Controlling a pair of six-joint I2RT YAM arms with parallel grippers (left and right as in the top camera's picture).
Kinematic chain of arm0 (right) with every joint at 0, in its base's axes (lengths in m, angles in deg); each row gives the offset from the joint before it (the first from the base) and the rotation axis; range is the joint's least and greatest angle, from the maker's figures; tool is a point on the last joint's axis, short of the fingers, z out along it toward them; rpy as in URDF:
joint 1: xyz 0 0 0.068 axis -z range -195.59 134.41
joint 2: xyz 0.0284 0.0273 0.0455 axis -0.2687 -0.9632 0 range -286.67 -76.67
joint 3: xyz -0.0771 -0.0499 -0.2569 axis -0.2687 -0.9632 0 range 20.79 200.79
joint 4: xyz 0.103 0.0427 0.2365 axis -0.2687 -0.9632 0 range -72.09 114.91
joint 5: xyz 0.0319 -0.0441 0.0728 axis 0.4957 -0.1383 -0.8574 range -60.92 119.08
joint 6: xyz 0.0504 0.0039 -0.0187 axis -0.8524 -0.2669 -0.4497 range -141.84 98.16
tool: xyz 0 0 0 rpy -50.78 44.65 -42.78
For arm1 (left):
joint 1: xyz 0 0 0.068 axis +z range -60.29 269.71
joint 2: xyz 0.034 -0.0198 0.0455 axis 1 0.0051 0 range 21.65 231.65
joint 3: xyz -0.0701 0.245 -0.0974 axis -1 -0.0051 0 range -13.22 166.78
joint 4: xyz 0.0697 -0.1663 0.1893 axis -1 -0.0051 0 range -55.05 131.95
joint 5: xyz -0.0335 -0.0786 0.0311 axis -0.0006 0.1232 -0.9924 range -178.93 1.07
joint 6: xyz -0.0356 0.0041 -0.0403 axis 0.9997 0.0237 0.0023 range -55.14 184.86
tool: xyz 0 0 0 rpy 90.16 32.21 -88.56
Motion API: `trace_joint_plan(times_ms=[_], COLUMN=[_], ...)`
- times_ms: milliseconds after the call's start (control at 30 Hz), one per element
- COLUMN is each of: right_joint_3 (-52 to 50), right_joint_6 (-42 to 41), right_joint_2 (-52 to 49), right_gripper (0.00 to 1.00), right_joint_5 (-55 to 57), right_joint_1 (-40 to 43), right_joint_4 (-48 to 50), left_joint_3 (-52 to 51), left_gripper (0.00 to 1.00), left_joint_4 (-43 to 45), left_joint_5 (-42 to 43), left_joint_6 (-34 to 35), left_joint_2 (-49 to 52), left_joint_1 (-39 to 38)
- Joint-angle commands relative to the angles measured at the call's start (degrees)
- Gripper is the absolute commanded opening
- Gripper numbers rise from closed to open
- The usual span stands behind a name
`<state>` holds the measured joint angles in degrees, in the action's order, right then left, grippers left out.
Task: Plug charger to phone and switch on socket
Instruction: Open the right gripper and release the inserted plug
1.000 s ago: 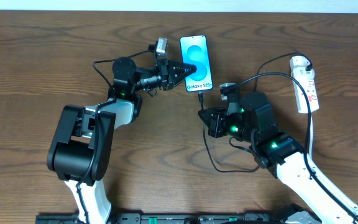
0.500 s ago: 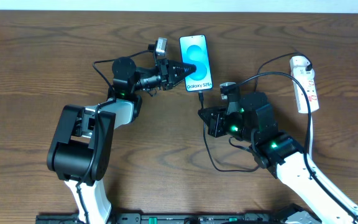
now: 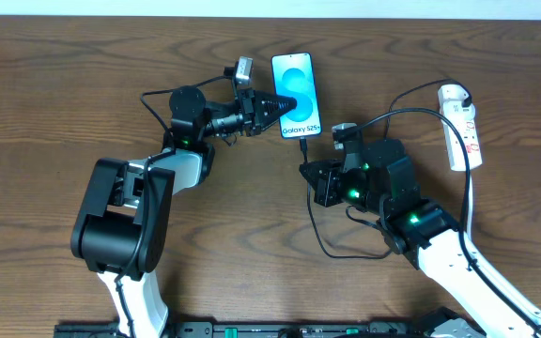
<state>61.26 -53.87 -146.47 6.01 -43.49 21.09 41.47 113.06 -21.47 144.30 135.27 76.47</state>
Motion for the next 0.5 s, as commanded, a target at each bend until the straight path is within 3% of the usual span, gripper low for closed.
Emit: trace_joint_plan(times_ms=[0, 467], right_joint_3=[1.01, 1.01], right_joint_6=[1.46, 1.44], right_joint_2=[0.09, 0.04], right_gripper=[0.01, 0.01], right_joint_5=[4.17, 7.13], right_joint_1=[-0.28, -0.28], right_joint_4=[0.50, 3.23], left_joint_3=[0.22, 0.22], left_gripper=[0.07, 0.07], left_joint_4=[0.92, 0.94], left_joint_5=[3.72, 8.09], left_joint_6=[-1.14, -0.11], left_joint_2=[-1.33, -1.33], left_joint_1=[-0.09, -0.09])
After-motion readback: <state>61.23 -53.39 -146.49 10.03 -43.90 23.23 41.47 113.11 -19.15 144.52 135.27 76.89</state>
